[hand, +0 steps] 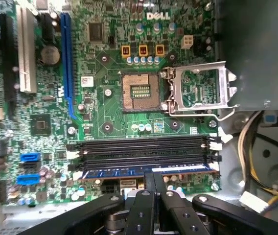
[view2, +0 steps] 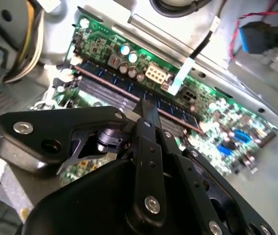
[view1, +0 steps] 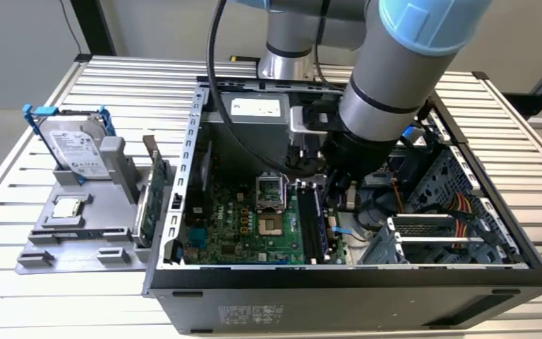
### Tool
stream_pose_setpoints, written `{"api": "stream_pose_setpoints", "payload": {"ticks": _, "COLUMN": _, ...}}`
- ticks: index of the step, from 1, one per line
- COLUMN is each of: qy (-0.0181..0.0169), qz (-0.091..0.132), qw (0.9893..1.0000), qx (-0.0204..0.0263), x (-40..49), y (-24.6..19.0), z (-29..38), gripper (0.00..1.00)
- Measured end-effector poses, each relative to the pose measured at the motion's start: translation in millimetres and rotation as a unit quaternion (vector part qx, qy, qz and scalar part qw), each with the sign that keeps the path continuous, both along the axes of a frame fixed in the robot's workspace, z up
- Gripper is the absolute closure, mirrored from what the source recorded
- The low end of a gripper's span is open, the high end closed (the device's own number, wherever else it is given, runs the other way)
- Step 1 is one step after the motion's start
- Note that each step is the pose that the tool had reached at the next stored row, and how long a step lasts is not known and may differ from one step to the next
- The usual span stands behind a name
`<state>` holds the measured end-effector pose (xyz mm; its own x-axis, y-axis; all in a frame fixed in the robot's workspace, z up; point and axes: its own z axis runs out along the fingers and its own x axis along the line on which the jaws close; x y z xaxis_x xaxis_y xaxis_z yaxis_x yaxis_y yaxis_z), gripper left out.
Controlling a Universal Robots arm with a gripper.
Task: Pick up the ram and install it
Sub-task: 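Press down the ram until it locks into place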
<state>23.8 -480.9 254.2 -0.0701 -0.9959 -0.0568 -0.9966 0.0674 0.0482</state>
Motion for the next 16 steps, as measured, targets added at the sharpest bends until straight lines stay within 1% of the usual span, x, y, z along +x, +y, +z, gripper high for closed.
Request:
{"api": "stream_pose_setpoints", "payload": {"ticks": 7, "qy": 0.0000, "qz": 0.000, "qw": 1.0000, "qx": 0.0000, "x": 0.0, "y": 0.0, "z": 31.9, "gripper": 1.00}}
{"api": "stream_pose_setpoints", "payload": {"ticks": 8, "qy": 0.0000, "qz": 0.000, "qw": 1.0000, "qx": -0.0001, "x": 0.0, "y": 0.0, "z": 34.1, "gripper": 1.00}}
{"api": "stream_pose_setpoints", "payload": {"ticks": 16, "qy": -0.0001, "qz": 0.000, "qw": 1.0000, "qx": 0.0000, "x": 0.1, "y": 0.0, "z": 34.0, "gripper": 1.00}}
